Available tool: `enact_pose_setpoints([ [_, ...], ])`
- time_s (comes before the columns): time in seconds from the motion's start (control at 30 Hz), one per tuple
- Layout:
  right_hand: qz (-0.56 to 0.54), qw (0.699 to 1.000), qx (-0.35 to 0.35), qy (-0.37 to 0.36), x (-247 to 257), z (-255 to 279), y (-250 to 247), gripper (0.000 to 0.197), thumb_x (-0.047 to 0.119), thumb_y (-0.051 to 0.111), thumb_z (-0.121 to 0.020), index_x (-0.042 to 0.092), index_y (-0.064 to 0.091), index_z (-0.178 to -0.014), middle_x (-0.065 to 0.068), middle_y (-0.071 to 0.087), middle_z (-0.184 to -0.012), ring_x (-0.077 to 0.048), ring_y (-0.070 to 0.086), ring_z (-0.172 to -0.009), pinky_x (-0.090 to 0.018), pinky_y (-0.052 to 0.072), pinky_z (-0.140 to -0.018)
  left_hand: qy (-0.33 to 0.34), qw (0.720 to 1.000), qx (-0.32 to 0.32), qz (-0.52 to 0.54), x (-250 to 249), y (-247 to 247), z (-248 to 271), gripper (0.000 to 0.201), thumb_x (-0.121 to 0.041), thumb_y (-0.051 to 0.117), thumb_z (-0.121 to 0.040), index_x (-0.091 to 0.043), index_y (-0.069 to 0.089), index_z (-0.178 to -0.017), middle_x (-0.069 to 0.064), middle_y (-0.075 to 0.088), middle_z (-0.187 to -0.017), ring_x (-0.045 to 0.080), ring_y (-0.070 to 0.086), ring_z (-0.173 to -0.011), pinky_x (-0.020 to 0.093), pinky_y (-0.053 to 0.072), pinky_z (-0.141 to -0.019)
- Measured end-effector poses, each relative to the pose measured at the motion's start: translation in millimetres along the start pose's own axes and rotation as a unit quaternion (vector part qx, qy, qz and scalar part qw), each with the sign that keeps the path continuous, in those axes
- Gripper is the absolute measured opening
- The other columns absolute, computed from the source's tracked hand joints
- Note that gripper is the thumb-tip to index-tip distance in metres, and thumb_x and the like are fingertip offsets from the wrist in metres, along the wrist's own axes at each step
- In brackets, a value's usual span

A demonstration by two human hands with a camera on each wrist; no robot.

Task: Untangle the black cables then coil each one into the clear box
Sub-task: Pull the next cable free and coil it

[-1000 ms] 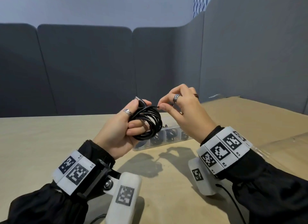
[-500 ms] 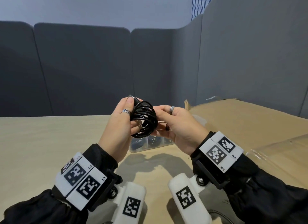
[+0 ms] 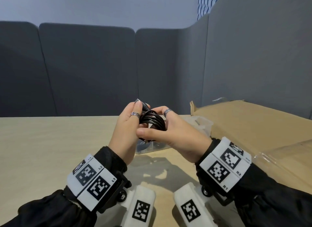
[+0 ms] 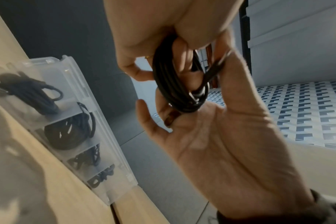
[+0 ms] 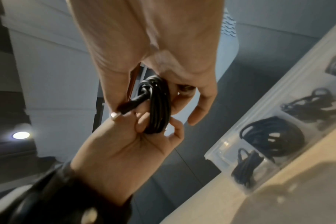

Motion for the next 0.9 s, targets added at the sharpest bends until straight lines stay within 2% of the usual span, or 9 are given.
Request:
enact_pose_setpoints([
  [0.1,0.096,0.995,-0.013,-0.024,12.5,1.6,-9.8,0.033,0.002,0.065,-0.083,0.013,0.052,-0.112,0.000,0.065,-0.093,-0.004,0.059,-0.074,-0.010,0.046,-0.064,0.037,0.999,0.001,-0.027,-11.4,2.9,0.5,0.027,-0.023,0.034,-0.102,-0.010,0.050,-0.084,0.001,0.051,-0.070,0.002,0.047,-0.041,0.014,0.036,-0.038],
  [0.23,0.281,0.956,-0.080,-0.034,20.0,5.1,-23.0,0.029,0.022,0.066,-0.077,0.013,0.046,-0.097,0.007,0.052,-0.068,-0.007,0.045,-0.055,-0.015,0.037,-0.051,0.046,0.998,-0.007,-0.048,-11.3,2.7,-0.1,0.027,-0.023,0.034,-0.102,-0.011,0.047,-0.082,-0.001,0.046,-0.069,0.002,0.034,-0.039,0.012,0.029,-0.038],
  [0.3,0.334,0.934,-0.111,-0.061,27.9,7.9,-24.1,0.029,0.026,0.065,-0.075,0.014,0.042,-0.087,0.006,0.051,-0.071,-0.010,0.047,-0.057,-0.013,0.035,-0.052,0.040,0.998,-0.026,-0.049,-8.0,-0.7,-1.5,0.027,-0.023,0.033,-0.102,-0.012,0.045,-0.081,-0.002,0.045,-0.069,0.003,0.032,-0.040,0.012,0.028,-0.038],
  [0.37,0.380,0.911,-0.131,-0.088,35.9,10.2,-23.7,0.029,0.026,0.064,-0.076,0.016,0.038,-0.084,0.005,0.048,-0.077,-0.011,0.049,-0.062,-0.011,0.037,-0.059,0.029,0.997,-0.045,-0.047,-3.9,-4.0,-3.6,0.028,-0.023,0.032,-0.103,-0.012,0.042,-0.079,-0.001,0.044,-0.070,0.002,0.031,-0.040,0.013,0.028,-0.038],
  [0.5,0.408,0.900,-0.130,-0.082,36.0,9.9,-22.3,0.032,0.024,0.062,-0.080,0.016,0.035,-0.094,0.004,0.056,-0.069,-0.018,0.059,-0.067,-0.028,0.042,-0.062,-0.006,0.998,-0.053,-0.038,8.8,-5.1,-6.8,0.028,-0.022,0.030,-0.103,-0.013,0.039,-0.078,-0.002,0.041,-0.069,0.002,0.030,-0.038,0.013,0.027,-0.037],
  [0.57,0.440,0.884,-0.136,-0.086,36.9,11.1,-21.9,0.032,0.027,0.061,-0.081,0.017,0.034,-0.093,0.002,0.059,-0.071,-0.020,0.060,-0.069,-0.035,0.037,-0.066,-0.019,0.998,-0.055,-0.023,12.0,-5.8,-6.9,0.028,-0.022,0.030,-0.103,-0.013,0.037,-0.077,-0.002,0.039,-0.067,0.002,0.029,-0.038,0.013,0.027,-0.037],
  [0.77,0.489,0.858,-0.119,-0.104,39.1,11.5,-11.5,0.014,0.028,0.058,-0.081,0.017,0.055,-0.073,-0.002,0.063,-0.067,-0.023,0.060,-0.066,-0.034,0.051,-0.062,0.005,0.991,-0.105,-0.082,7.5,-18.4,-8.2,0.029,-0.024,0.028,-0.103,-0.014,0.040,-0.079,-0.002,0.041,-0.069,0.000,0.036,-0.037,0.012,0.030,-0.037],
  [0.87,0.530,0.836,-0.105,-0.094,36.6,9.8,-8.1,0.017,0.028,0.050,-0.089,0.018,0.057,-0.077,0.000,0.057,-0.064,-0.021,0.056,-0.064,-0.031,0.044,-0.055,0.043,0.987,-0.102,-0.112,-1.0,-17.0,-8.3,0.027,-0.025,0.031,-0.102,-0.018,0.042,-0.079,-0.003,0.045,-0.075,0.001,0.039,-0.044,0.013,0.033,-0.043],
  [0.9,0.517,0.846,-0.094,-0.092,35.3,9.3,-7.8,0.018,0.026,0.048,-0.090,0.017,0.053,-0.074,0.002,0.051,-0.060,-0.019,0.050,-0.058,-0.030,0.039,-0.053,0.056,0.986,-0.105,-0.119,-4.2,-18.5,-9.0,0.027,-0.025,0.032,-0.102,-0.019,0.042,-0.078,-0.003,0.045,-0.074,0.002,0.039,-0.046,0.015,0.033,-0.045],
])
Point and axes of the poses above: each hand's wrist, its own z-axis away from the middle knuckle, its own y-axis out of the palm, x = y × z, the point moved 10 cm from there along -z, towards the middle knuckle
